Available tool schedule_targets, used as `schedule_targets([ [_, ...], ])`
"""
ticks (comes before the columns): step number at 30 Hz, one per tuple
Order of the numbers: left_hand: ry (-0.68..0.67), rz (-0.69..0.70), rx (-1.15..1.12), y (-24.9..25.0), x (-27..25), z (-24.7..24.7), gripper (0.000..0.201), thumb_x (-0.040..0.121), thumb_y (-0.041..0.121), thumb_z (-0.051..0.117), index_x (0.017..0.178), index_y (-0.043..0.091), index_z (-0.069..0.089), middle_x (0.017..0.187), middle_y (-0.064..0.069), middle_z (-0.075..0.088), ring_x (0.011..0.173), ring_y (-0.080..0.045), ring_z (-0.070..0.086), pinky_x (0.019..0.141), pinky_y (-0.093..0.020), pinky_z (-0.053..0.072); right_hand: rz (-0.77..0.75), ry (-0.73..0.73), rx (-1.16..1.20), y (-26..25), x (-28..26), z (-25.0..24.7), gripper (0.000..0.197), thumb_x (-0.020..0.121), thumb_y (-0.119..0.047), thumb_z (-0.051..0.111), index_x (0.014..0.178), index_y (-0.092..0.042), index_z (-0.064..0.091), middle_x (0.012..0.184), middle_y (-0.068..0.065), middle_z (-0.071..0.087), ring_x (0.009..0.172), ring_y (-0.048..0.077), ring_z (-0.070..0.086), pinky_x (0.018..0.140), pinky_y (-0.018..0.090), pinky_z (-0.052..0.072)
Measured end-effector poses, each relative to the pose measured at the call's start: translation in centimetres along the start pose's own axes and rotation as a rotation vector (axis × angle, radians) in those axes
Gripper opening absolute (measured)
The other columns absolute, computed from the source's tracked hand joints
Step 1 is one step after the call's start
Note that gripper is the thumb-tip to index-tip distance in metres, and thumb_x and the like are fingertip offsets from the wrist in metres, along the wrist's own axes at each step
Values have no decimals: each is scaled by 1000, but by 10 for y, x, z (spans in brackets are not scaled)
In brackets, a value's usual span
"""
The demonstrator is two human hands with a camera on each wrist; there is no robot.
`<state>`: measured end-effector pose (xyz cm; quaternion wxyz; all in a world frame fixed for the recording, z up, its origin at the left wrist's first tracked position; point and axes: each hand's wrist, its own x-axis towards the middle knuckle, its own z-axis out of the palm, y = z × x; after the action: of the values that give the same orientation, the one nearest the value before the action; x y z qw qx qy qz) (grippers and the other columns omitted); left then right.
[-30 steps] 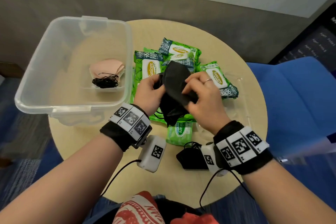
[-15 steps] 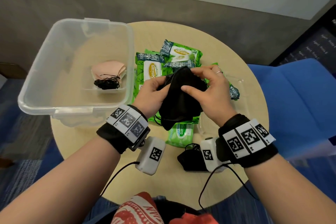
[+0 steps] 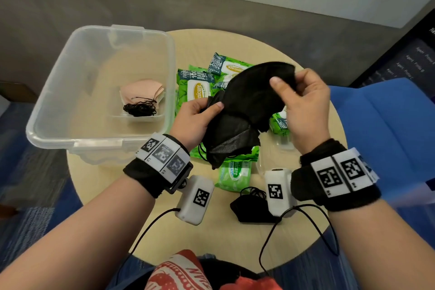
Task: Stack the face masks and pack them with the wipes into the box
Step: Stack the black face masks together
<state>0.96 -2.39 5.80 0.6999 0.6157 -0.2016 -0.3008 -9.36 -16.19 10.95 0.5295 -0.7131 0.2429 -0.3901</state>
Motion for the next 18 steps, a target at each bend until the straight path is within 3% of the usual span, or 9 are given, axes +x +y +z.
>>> schedule_targets([
  [3, 26, -14, -5, 1, 0, -2, 21, 80, 24, 61, 85, 4, 66, 80, -15, 64, 74, -21, 59, 70, -28, 48, 54, 72, 122, -8, 7, -8, 20, 83, -5, 66, 73, -17, 54, 69, -6, 58, 64, 1, 53, 65, 17, 46],
  [5, 23, -16, -9, 2, 0, -2, 27, 82, 23, 61, 89, -2, 64, 85, -18, 62, 79, -24, 58, 73, -31, 46, 102, 71, 179, -9, 6, -9, 17, 85, -1, 63, 76, -14, 56, 72, -5, 60, 66, 1, 56, 66, 17, 48],
  [12, 14, -21, 31, 2, 0, -1, 15, 92, 10, 55, 82, 5, 64, 77, -11, 63, 70, -17, 59, 68, -26, 49, 175, 14, 254, -9, 1, -9, 12, 85, 0, 62, 82, -11, 59, 69, -8, 70, 72, 6, 64, 67, 19, 52],
  [16, 25, -22, 30, 2, 1, -3, 15, 93, 8, 53, 83, 5, 65, 79, -12, 63, 73, -19, 60, 70, -26, 50, 153, -165, 333, -16, -2, -10, 16, 73, -15, 69, 87, -12, 63, 76, -6, 72, 78, 7, 67, 71, 22, 54],
  [18, 29, -22, 21, 3, 2, -5, 14, 92, 9, 55, 87, 1, 65, 79, -13, 63, 69, -15, 59, 66, -23, 49, 160, -361, 368, -18, -3, -13, 23, 63, -22, 71, 85, -15, 70, 79, -6, 73, 78, 6, 67, 70, 20, 53],
])
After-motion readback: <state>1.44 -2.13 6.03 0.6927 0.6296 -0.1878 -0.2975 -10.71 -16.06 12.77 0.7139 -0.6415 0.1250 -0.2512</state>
